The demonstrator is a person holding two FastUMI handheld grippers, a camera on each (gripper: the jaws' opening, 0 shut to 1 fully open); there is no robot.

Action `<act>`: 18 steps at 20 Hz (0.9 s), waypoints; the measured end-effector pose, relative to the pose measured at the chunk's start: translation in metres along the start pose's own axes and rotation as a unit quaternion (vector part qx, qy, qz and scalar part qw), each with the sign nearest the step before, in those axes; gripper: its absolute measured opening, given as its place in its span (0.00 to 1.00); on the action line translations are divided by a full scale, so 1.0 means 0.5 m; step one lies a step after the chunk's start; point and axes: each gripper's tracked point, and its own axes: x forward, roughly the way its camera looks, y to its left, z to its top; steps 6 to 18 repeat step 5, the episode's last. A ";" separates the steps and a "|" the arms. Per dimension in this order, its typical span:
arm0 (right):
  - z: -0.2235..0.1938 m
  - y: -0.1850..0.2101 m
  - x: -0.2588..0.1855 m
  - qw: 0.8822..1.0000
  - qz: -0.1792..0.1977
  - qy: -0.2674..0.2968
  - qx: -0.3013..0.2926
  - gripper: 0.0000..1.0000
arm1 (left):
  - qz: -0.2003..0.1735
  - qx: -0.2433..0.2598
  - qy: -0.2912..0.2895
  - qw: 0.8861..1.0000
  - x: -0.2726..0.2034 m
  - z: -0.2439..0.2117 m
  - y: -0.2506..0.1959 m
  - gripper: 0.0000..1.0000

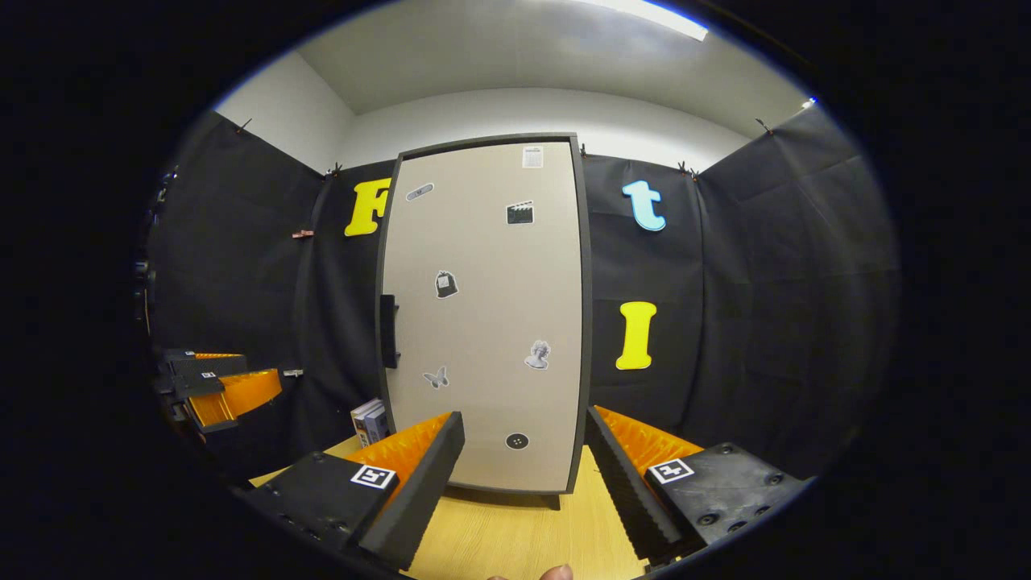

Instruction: Open the cabinet door with the right hand, grasp the bottle in the cabinet with the left hand and place it on the coaster, then close the cabinet door with the right hand.

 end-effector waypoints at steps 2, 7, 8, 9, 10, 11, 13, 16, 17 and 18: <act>-0.022 0.004 0.002 1.000 0.016 0.014 0.012 0.98 | -0.003 0.010 -0.012 1.000 0.003 0.009 -0.025 0.95; -0.034 -0.009 -0.001 0.999 0.034 0.023 0.015 0.98 | -0.013 0.003 -0.018 1.000 0.006 0.006 -0.068 0.95; -0.034 -0.009 -0.001 0.999 0.034 0.023 0.015 0.98 | -0.013 0.003 -0.018 1.000 0.006 0.006 -0.068 0.95; -0.034 -0.009 -0.001 0.999 0.034 0.023 0.015 0.98 | -0.013 0.003 -0.018 1.000 0.006 0.006 -0.068 0.95; -0.034 -0.009 -0.001 0.999 0.034 0.023 0.015 0.98 | -0.013 0.003 -0.018 1.000 0.006 0.006 -0.068 0.95; -0.034 -0.009 -0.001 0.999 0.034 0.023 0.015 0.98 | -0.013 0.003 -0.018 1.000 0.006 0.006 -0.068 0.95; -0.034 -0.009 -0.001 0.999 0.034 0.023 0.015 0.98 | -0.013 0.003 -0.018 1.000 0.006 0.006 -0.068 0.95; -0.034 -0.009 -0.001 0.999 0.034 0.023 0.015 0.98 | -0.013 0.003 -0.018 1.000 0.006 0.006 -0.068 0.95; -0.034 -0.009 -0.001 0.999 0.034 0.023 0.015 0.98 | -0.013 0.003 -0.018 1.000 0.006 0.006 -0.068 0.95; -0.034 -0.009 -0.001 0.999 0.034 0.023 0.015 0.98 | -0.013 0.003 -0.018 1.000 0.006 0.006 -0.068 0.95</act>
